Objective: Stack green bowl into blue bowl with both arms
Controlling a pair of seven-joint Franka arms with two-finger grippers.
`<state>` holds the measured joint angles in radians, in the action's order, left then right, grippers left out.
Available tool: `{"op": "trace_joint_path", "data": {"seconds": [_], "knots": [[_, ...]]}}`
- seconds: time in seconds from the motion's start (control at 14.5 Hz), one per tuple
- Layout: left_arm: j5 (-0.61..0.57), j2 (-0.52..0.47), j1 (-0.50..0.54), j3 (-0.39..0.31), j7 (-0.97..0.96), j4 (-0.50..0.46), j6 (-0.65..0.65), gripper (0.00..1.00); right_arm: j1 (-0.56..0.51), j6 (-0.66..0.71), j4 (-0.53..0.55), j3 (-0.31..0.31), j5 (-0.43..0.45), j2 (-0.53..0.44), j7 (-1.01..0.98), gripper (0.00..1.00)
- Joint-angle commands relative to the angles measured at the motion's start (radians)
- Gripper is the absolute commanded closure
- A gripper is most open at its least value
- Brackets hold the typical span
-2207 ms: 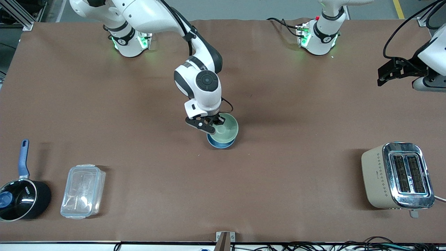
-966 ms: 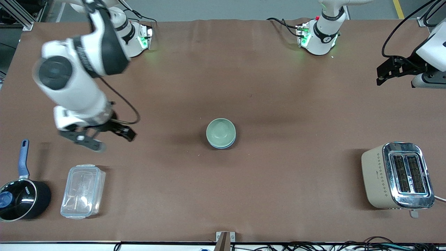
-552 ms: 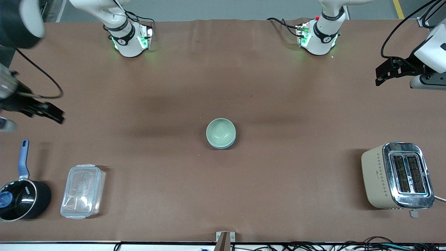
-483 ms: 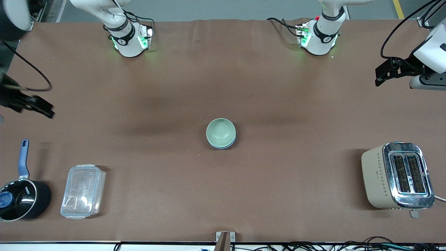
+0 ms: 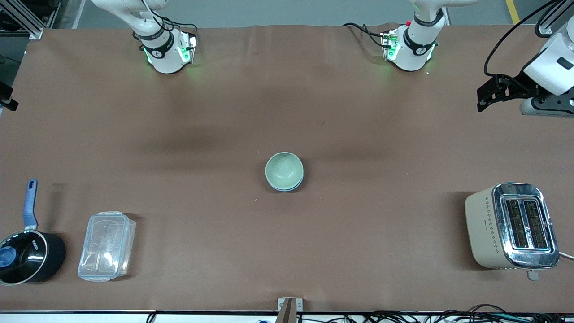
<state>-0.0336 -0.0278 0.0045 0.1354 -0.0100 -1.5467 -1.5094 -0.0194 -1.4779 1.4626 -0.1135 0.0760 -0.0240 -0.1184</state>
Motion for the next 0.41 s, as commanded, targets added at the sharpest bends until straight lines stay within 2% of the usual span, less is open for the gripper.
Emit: {"op": "trace_joint_path", "data": {"seconds": [0.0, 0.14, 0.21, 0.34], "knots": [[0.017, -0.027, 0.012, 0.003, 0.002, -0.023, -0.014, 0.0, -0.008, -0.016, -0.007, 0.012, -0.005, 0.009, -0.006, 0.0], [0.015, -0.027, 0.012, 0.001, 0.007, -0.016, -0.014, 0.0, -0.04, -0.035, -0.002, 0.031, -0.012, 0.012, -0.006, 0.0], [0.015, -0.026, 0.012, 0.001, 0.007, -0.013, -0.012, 0.0, -0.071, -0.035, -0.002, 0.069, -0.021, 0.012, -0.006, 0.0], [0.015, -0.026, 0.012, 0.001, 0.005, -0.013, -0.012, 0.0, -0.067, -0.033, -0.002, 0.075, -0.022, 0.012, -0.006, 0.0]]}}
